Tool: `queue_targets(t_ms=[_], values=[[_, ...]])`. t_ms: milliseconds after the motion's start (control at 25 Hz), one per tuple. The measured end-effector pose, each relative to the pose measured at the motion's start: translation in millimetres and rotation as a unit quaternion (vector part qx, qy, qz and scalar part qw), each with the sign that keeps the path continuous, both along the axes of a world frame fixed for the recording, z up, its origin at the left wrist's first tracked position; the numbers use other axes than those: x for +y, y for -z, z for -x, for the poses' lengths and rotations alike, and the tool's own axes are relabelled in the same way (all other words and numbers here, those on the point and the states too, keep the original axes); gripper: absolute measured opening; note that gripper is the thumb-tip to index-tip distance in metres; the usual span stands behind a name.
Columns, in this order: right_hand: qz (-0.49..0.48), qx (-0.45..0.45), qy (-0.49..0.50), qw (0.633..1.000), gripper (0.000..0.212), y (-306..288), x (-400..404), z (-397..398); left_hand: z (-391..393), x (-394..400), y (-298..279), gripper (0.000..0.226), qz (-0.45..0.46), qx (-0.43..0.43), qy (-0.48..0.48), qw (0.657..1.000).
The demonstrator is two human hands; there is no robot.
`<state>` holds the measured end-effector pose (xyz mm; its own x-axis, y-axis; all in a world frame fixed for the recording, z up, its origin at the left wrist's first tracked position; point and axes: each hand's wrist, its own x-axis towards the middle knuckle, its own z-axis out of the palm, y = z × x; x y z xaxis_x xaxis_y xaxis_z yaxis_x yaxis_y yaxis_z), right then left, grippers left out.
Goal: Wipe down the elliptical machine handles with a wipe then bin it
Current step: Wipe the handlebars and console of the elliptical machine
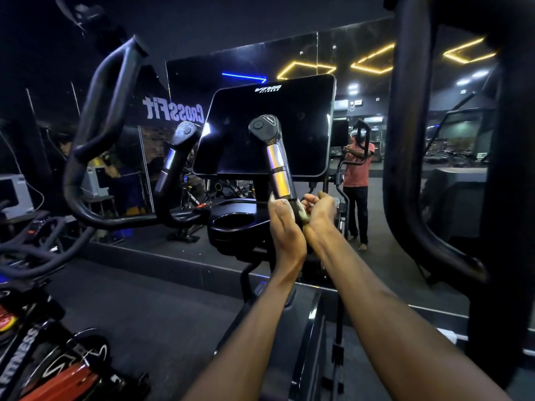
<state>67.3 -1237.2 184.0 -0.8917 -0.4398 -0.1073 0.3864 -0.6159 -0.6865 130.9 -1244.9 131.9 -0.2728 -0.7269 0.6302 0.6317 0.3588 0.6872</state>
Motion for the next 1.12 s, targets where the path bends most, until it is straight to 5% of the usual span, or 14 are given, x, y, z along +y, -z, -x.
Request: queue_targets(t_ms=[440, 600, 920, 1120], values=[[-0.146, 0.067, 0.075, 0.984, 0.021, 58, 13, -9, -8, 2, 62, 0.032, 0.069, -0.140, -0.111, 0.982], [-0.173, 0.058, 0.013, 0.983, 0.019, 82, 27, -14, -13, -7, 74, 0.034, -0.015, -0.214, -0.037, 0.976], [-0.206, 0.156, -0.108, 0.960, 0.007, 114, 52, -51, -39, 3, 69, 0.034, -0.205, -0.149, 0.062, 0.965], [-0.234, 0.200, -0.086, 0.948, 0.010, 127, 55, -70, -77, 9, 66, 0.028, -0.225, -0.181, 0.076, 0.954]])
